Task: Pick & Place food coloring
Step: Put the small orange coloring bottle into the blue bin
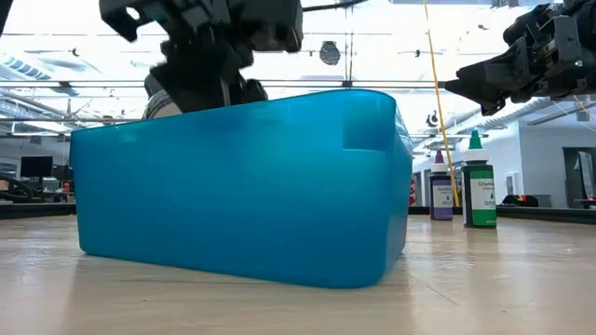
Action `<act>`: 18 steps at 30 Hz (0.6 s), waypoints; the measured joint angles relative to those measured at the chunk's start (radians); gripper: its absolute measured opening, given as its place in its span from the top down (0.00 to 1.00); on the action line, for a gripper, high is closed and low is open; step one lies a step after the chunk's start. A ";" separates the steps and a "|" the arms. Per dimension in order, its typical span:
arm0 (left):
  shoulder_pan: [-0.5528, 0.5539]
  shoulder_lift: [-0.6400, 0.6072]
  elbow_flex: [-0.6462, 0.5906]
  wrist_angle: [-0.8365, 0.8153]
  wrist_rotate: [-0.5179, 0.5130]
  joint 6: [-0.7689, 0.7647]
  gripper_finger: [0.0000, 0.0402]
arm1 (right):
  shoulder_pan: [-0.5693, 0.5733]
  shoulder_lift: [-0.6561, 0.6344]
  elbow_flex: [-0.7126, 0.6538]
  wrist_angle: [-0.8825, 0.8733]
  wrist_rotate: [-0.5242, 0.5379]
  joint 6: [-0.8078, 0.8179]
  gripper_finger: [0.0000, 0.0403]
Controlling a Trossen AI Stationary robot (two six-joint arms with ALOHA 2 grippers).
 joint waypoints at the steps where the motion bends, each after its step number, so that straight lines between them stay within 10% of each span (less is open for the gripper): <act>1: 0.001 -0.014 0.000 -0.011 -0.005 0.000 0.69 | 0.000 0.000 0.000 0.000 0.000 0.000 0.60; 8: 0.051 -0.135 0.000 -0.053 -0.227 -0.058 0.69 | 0.000 0.000 0.000 0.000 0.000 0.000 0.60; 18: 0.203 -0.092 0.000 -0.083 -0.156 0.083 0.55 | 0.000 0.000 0.000 -0.003 0.000 0.000 0.60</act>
